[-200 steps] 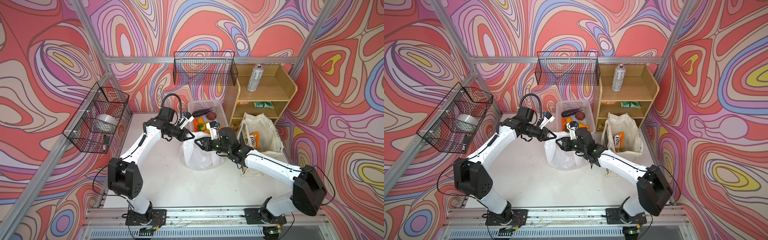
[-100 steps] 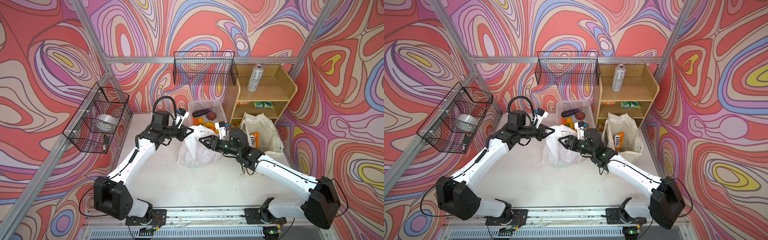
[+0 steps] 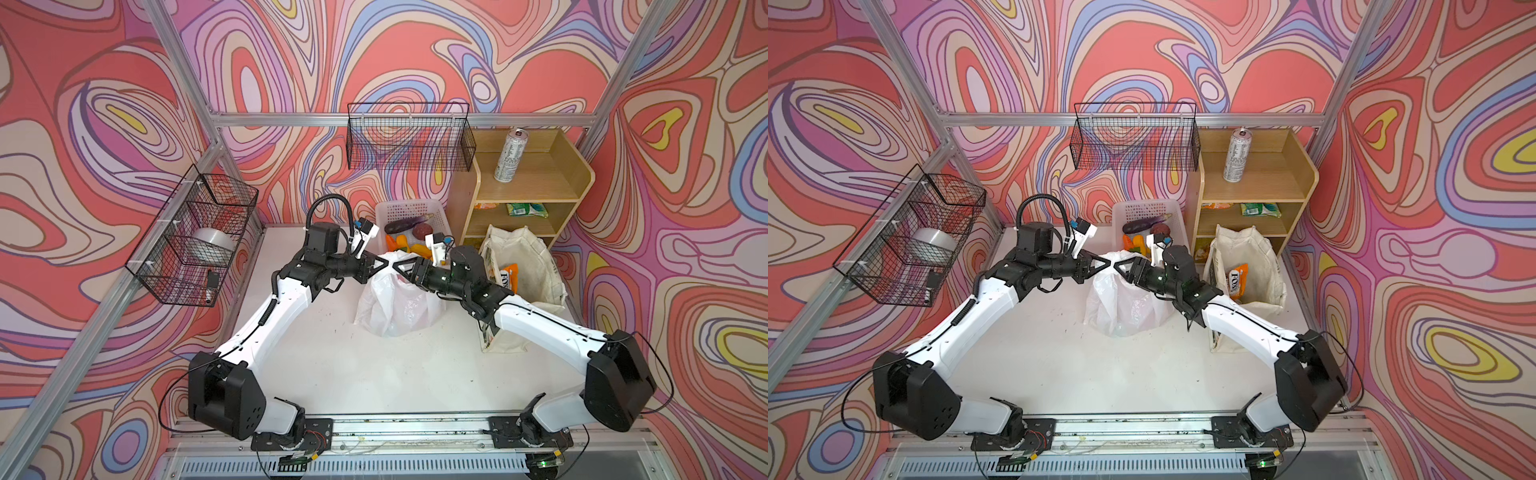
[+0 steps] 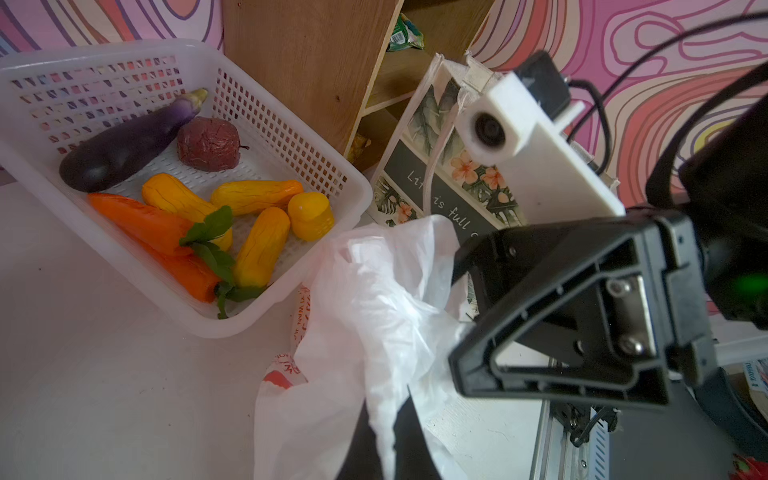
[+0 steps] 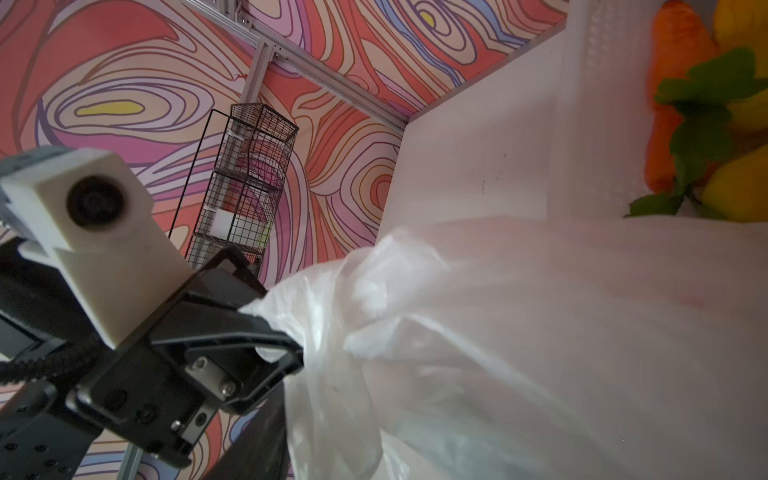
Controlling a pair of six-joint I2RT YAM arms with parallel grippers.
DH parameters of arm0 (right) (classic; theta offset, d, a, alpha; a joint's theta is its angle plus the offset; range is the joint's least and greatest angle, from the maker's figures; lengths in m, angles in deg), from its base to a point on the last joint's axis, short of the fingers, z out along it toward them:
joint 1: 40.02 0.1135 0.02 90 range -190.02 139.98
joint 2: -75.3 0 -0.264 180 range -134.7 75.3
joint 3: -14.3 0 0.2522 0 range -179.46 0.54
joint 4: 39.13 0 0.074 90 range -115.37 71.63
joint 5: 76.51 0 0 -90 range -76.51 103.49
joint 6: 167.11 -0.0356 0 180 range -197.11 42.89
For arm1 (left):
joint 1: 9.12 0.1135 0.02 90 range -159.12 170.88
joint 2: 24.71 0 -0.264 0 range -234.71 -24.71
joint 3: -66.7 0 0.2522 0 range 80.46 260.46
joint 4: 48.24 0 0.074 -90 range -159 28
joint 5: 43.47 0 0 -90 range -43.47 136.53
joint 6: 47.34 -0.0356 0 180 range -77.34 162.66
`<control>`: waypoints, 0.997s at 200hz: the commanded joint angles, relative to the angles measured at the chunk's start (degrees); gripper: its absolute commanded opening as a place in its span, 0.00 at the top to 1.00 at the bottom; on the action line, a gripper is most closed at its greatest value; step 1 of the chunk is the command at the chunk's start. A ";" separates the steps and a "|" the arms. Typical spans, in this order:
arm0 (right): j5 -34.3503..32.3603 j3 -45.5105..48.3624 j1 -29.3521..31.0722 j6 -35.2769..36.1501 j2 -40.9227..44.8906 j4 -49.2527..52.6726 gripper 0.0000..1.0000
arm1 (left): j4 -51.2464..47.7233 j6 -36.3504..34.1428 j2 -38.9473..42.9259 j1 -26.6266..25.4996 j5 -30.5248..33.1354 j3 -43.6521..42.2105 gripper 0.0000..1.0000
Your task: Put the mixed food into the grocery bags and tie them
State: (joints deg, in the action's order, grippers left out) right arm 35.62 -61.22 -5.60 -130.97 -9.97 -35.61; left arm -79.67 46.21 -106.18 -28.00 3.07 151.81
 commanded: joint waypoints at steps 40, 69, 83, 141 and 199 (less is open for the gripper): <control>3.00 -4.12 -2.25 0.13 -2.72 -0.42 0.41 | 7.37 1.08 2.77 -1.41 2.80 -4.42 1.00; 2.92 1.27 -2.18 -2.66 3.24 1.35 0.40 | 10.12 -0.41 4.64 -3.43 9.50 -6.89 1.00; 2.74 1.90 -2.25 -3.07 6.04 3.55 0.40 | 10.46 -1.75 5.20 -4.59 12.98 -7.31 1.00; 1.20 3.20 -1.18 -8.82 13.15 8.67 0.40 | 10.71 -6.42 6.33 -8.28 23.70 -8.06 1.00; -0.33 4.22 2.49 -19.33 7.19 -3.13 0.39 | 11.00 -6.72 6.41 -9.17 24.30 -8.17 1.00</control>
State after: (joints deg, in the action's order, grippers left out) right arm 36.43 -58.64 -4.14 -143.98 0.52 -31.83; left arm -70.71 40.83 -100.92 -36.59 26.08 144.36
